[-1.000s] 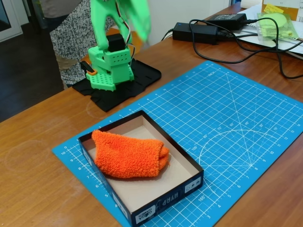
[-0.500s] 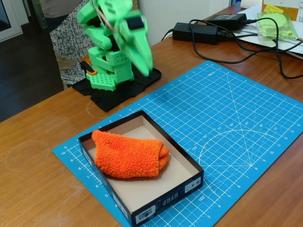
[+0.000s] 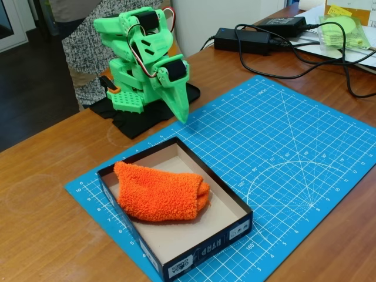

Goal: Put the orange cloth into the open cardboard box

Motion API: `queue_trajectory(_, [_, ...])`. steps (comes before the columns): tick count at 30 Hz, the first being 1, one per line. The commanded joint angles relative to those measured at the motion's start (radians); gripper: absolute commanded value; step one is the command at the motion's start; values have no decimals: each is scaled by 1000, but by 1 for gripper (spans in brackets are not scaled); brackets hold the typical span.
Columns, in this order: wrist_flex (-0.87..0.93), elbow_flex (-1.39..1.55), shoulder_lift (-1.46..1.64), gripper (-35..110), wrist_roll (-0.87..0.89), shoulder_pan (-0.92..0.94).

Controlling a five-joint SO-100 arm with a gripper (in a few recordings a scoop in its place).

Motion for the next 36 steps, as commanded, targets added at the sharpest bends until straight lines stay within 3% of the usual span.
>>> queue_trajectory(1, [-9, 6, 11, 0, -6, -5])
queue_trajectory(36, [-9, 6, 11, 0, 5, 9])
